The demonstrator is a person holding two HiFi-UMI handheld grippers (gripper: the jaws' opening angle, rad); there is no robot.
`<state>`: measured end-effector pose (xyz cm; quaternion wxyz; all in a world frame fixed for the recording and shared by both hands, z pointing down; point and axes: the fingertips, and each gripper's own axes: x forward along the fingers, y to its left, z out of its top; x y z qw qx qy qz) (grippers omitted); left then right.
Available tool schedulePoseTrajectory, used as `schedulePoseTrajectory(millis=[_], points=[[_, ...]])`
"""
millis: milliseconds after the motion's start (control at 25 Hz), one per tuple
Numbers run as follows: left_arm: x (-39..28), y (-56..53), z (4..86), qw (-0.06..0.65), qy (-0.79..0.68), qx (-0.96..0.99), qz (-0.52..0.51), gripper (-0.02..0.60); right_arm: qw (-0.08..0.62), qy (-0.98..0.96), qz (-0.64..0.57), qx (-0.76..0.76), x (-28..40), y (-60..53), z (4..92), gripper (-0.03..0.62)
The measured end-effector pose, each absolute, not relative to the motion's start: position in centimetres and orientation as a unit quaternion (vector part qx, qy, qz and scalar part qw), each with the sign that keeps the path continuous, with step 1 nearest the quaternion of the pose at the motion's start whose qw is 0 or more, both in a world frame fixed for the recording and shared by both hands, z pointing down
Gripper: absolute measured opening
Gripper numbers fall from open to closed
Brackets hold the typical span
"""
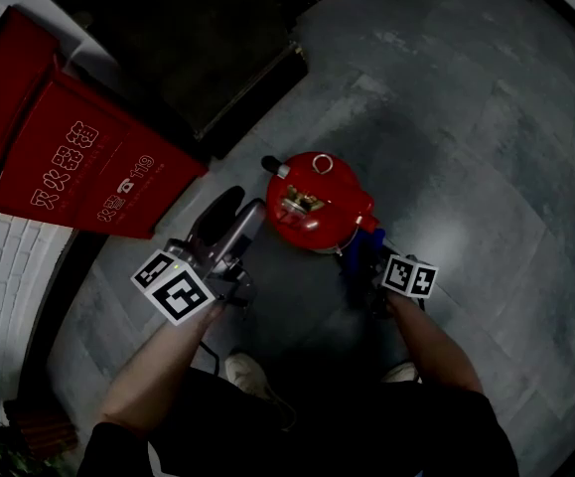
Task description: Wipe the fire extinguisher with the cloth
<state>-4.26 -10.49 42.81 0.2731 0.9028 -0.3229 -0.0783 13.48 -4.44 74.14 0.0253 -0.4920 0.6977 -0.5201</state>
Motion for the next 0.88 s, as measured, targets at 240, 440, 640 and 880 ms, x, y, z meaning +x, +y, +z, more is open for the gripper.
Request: schedulePoseTrajectory(millis=[240, 440, 640, 880], points=[[-5.0, -11.9, 40.9, 0.267, -0.317, 0.905, -0.097, 0.265, 0.035, 0.864, -0.298, -0.404, 13.7, -1.9, 57.3, 0.067], [-4.0, -12.5, 39.8, 0.256, -0.304, 0.912, -0.101, 0.265, -0.015, 0.952, -0.060, -0.301, 9.6, 2.9, 42.0, 0.067], [-3.9, -13.1, 39.0, 0.259, -0.328, 0.900, -0.120, 0.264, -0.030, 0.941, 0.074, -0.329, 6.9, 2.7, 34.0, 0.067], [-4.4, -12.7, 38.2, 0.261, -0.334, 0.897, -0.127, 0.261, -0.058, 0.925, 0.085, -0.366, 3.9, 0.3, 38.8, 0.067]])
